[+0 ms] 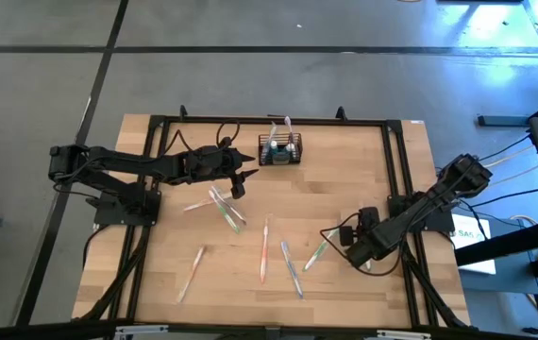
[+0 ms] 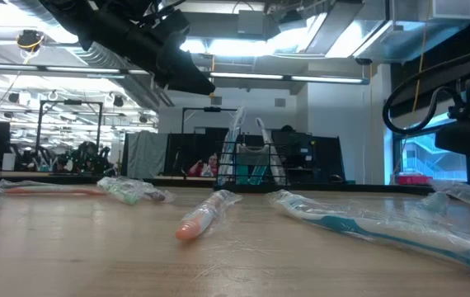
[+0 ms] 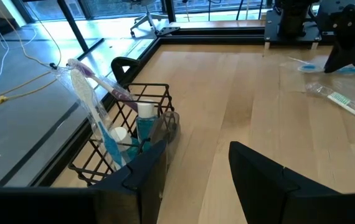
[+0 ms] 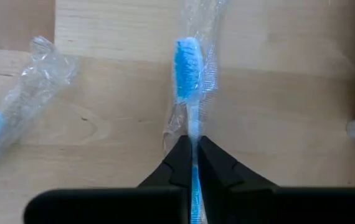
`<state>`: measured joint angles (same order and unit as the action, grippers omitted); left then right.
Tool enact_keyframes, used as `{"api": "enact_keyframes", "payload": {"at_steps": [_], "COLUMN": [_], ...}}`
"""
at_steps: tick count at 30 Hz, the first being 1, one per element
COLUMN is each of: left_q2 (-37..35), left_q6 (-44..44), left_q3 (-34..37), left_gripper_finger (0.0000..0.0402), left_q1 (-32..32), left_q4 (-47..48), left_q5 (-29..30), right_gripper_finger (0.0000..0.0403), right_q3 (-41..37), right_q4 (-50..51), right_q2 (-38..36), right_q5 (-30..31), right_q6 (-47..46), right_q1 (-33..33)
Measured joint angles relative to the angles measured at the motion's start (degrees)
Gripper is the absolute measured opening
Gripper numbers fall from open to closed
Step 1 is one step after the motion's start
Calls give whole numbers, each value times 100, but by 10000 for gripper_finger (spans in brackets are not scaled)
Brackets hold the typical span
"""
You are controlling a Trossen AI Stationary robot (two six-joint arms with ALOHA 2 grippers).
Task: Pick & Place toothbrushing station
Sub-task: Put the right blue toothbrush in the right section of the wire organizer
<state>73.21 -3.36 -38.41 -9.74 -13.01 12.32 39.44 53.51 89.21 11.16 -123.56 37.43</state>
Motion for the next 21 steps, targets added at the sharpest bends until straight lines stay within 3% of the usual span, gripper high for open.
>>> {"api": "enact_keyframes", "payload": {"at_steps": [21], "left_q2": [1], "left_q6": [0], "left_q3": [0], "left_gripper_finger": [168], "left_q1": [0], "left_q4": [2], "left_q5": [1], "right_gripper_finger": [1], "right_q3": [2], "right_q4": [7], "right_q2": [-284], "right_q5": [611], "right_q6": [364], "right_q1": [4]}}
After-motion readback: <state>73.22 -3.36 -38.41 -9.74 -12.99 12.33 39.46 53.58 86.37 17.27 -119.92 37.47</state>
